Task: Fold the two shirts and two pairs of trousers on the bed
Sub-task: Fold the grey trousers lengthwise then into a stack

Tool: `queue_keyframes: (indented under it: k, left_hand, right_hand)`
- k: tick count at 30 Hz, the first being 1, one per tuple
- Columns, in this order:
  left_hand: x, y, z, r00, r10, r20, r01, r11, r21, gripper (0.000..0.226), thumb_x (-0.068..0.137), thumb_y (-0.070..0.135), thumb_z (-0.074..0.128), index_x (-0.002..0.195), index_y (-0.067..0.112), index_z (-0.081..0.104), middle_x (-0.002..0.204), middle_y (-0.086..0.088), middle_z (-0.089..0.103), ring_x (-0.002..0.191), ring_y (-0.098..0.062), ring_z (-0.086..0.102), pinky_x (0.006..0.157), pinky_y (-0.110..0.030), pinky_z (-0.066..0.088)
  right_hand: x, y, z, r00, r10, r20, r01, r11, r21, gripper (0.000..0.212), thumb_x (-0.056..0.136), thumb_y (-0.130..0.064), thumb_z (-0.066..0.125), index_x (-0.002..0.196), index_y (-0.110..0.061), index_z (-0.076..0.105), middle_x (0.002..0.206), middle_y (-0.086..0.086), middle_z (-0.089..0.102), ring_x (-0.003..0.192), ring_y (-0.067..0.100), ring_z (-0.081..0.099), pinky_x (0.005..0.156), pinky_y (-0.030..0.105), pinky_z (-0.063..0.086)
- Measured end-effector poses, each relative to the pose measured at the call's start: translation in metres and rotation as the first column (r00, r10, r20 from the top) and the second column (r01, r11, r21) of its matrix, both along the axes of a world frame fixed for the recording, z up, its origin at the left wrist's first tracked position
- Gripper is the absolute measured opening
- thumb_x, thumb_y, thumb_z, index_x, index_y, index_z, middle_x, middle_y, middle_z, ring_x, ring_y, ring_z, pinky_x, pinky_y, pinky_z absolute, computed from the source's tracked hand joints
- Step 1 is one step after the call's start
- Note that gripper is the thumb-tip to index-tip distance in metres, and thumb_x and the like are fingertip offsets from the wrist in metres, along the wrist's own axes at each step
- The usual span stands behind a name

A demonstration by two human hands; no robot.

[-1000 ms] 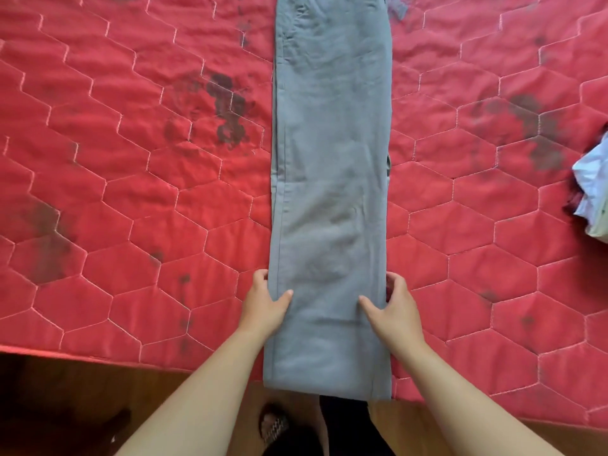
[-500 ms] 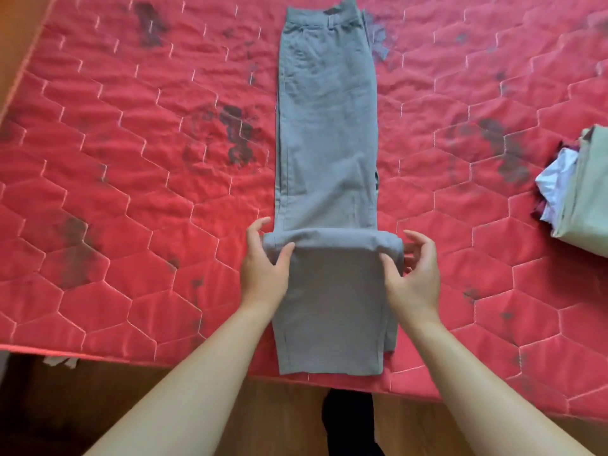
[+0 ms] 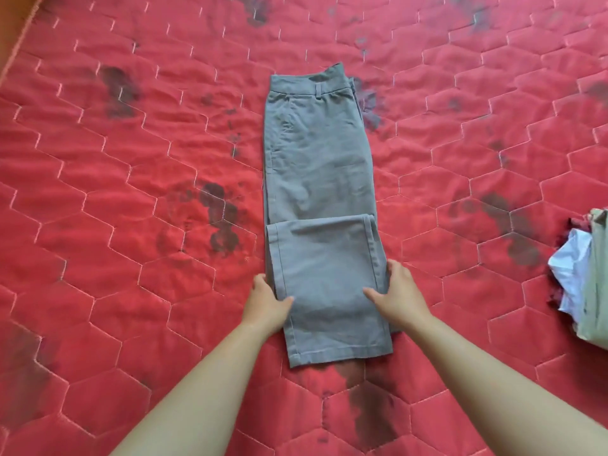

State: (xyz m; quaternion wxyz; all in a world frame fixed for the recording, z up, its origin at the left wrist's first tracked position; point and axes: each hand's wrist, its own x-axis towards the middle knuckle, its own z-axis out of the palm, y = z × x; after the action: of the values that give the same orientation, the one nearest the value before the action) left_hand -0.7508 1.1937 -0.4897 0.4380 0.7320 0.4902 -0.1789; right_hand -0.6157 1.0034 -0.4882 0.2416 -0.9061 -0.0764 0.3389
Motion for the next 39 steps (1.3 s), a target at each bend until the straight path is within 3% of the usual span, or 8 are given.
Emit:
queue_keyframes:
  k: [6,9,12,21,24,27,31,39]
  left_hand:
    - [-0.013,-0.021,-0.018,0.998,0.057,-0.022,-0.052,0.979,0.197,0.079,0.074,0.032,0.075,0.135,0.008,0.031,0.134,-0.017,0.038,0.124,-0.034,0.036,0.102,-0.035,0.027]
    - [-0.014,-0.019,-0.010,0.991,0.128,-0.034,-0.119,0.975,0.190,0.087,0.072,0.031,0.077,0.138,0.012,0.023,0.138,-0.017,0.025,0.123,-0.038,0.035,0.101,-0.040,0.031]
    - [-0.022,-0.018,-0.003,0.990,0.135,-0.042,-0.127,0.978,0.166,0.077,0.074,0.026,0.076,0.131,0.010,0.028,0.132,-0.017,0.028,0.111,-0.038,0.047,0.093,-0.040,0.039]
    - [-0.035,-0.039,-0.016,0.994,0.108,0.028,-0.109,0.992,0.067,0.038,0.084,0.029,0.066,0.100,0.014,0.034,0.086,0.000,0.058,0.091,-0.032,0.061,0.075,-0.036,0.045]
    - [-0.033,-0.060,-0.017,0.988,0.137,0.076,-0.136,0.991,-0.017,0.040,0.083,0.023,0.067,0.106,0.013,0.037,0.103,-0.006,0.065,0.100,-0.029,0.061,0.071,-0.024,0.037]
    - [-0.024,-0.060,-0.004,0.968,0.184,0.172,-0.185,0.983,-0.008,0.041,0.082,0.018,0.068,0.106,0.018,0.036,0.099,0.002,0.061,0.097,-0.023,0.061,0.066,-0.015,0.033]
    - [0.013,-0.024,0.032,0.910,0.233,0.344,-0.244,0.970,-0.010,0.042,0.083,0.016,0.067,0.107,0.020,0.032,0.101,-0.001,0.061,0.086,-0.016,0.058,0.066,-0.014,0.036]
    - [0.165,0.105,0.088,0.815,0.252,0.522,-0.324,0.945,0.049,0.045,0.092,0.031,0.055,0.131,0.016,0.039,0.115,-0.003,0.052,0.110,-0.022,0.051,0.080,-0.019,0.032]
  right_hand:
    - [-0.034,-0.008,-0.019,0.959,-0.269,0.087,0.270,0.963,0.006,0.048,0.071,-0.030,0.077,0.107,-0.022,0.047,0.096,-0.005,0.060,0.091,0.021,0.060,0.068,0.031,0.040]
    - [-0.031,-0.005,-0.011,0.950,-0.236,0.203,0.235,0.972,0.033,0.027,0.076,-0.024,0.073,0.092,-0.020,0.050,0.090,-0.005,0.058,0.082,0.016,0.054,0.066,0.028,0.036]
    - [-0.027,-0.006,0.000,0.956,-0.250,0.156,0.245,0.968,0.050,0.016,0.078,-0.022,0.069,0.083,-0.020,0.054,0.081,-0.008,0.062,0.076,0.016,0.058,0.065,0.033,0.043]
    - [-0.038,-0.031,-0.014,0.983,-0.182,0.005,0.182,0.980,-0.075,0.035,0.080,-0.026,0.069,0.108,-0.014,0.051,0.099,0.002,0.067,0.095,0.025,0.062,0.072,0.033,0.045]
    - [-0.044,-0.035,-0.010,0.981,-0.195,0.022,0.195,0.981,-0.011,0.034,0.079,-0.022,0.069,0.106,-0.021,0.048,0.091,-0.005,0.064,0.089,0.021,0.063,0.070,0.032,0.045]
    - [-0.036,-0.028,0.008,0.971,-0.231,0.056,0.223,0.968,0.111,0.037,0.078,-0.019,0.066,0.108,-0.027,0.045,0.089,-0.012,0.062,0.081,0.012,0.061,0.069,0.031,0.045]
    - [0.004,0.003,0.046,0.953,-0.301,0.035,0.282,0.924,0.258,0.043,0.077,-0.020,0.066,0.110,-0.036,0.045,0.084,-0.023,0.058,0.074,-0.012,0.056,0.062,0.011,0.039]
    - [0.155,0.127,0.104,0.907,-0.418,-0.048,0.380,0.765,0.521,0.038,0.087,-0.029,0.058,0.123,-0.018,0.049,0.105,0.005,0.062,0.085,0.015,0.062,0.080,0.033,0.051]
